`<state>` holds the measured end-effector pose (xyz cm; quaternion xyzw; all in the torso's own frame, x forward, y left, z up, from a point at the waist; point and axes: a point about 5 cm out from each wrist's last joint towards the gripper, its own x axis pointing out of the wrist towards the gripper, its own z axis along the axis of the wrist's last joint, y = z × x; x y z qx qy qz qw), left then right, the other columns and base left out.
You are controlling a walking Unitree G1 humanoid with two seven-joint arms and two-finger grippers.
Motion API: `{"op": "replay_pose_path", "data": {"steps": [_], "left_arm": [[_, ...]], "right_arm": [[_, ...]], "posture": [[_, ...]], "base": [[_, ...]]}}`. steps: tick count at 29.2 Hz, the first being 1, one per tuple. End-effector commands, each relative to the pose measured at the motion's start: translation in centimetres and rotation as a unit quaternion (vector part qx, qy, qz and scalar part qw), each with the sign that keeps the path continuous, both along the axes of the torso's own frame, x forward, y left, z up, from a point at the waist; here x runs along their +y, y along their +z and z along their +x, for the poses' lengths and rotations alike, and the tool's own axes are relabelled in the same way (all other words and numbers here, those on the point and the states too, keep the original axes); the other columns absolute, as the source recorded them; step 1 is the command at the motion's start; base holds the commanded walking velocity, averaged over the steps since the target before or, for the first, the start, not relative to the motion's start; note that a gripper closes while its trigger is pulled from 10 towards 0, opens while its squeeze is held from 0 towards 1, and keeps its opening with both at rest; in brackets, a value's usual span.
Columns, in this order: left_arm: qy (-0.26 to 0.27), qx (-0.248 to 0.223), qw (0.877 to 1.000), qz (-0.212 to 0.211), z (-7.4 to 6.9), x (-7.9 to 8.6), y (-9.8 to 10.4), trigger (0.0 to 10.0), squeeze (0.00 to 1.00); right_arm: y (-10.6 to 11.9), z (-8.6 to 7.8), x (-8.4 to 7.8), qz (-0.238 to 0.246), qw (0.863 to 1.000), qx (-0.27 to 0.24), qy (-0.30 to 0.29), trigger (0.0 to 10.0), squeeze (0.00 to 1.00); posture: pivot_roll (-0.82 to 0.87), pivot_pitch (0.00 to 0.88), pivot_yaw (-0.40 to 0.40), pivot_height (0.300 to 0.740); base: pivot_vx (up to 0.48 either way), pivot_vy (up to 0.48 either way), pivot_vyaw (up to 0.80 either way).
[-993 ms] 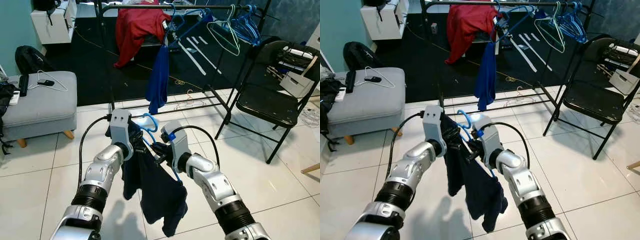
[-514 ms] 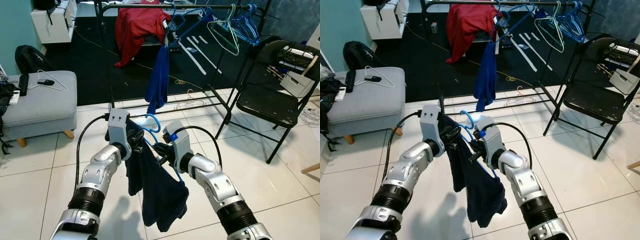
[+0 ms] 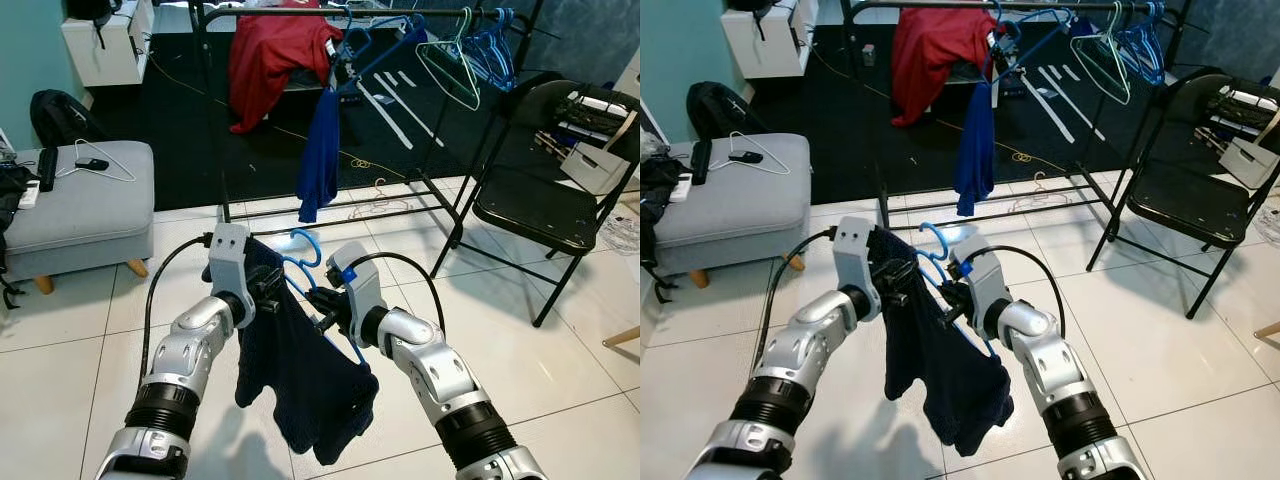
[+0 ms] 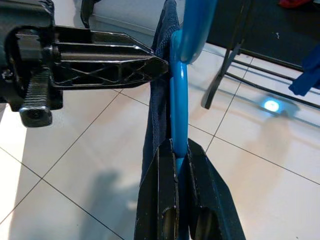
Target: Hang hanger
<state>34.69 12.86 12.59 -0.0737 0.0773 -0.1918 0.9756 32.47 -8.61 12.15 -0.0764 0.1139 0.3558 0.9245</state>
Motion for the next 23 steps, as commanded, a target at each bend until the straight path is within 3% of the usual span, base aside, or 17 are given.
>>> {"op": "replay_pose_path", "data": {"steps": [1, 15, 23], "left_arm": [[-0.012, 0.008, 1.0, 0.0, -0.4, 0.1, -0.4, 10.0, 0.0], [-0.007, 0.012, 1.0, 0.006, -0.3, 0.1, -0.4, 10.0, 0.0], [-0.046, 0.006, 0.998, -0.035, -0.8, -1.1, 0.0, 10.0, 0.0]], "right_arm": [[0.1, -0.1, -0.2, 0.002, 1.0, -0.001, -0.002, 10.0, 0.0], [0.1, -0.1, -0.3, 0.002, 1.0, -0.003, -0.003, 10.0, 0.0], [0.1, -0.1, -0.2, 0.001, 1.0, -0.003, -0.002, 10.0, 0.0]], "posture": [[-0.07, 0.105, -0.043, 0.74], [-0.07, 0.095, -0.042, 0.74], [-0.07, 0.089, -0.044, 0.74]], "base": [[0.0, 0.0, 0.0], [0.0, 0.0, 0.0], [0.0, 0.0, 0.0]]}}
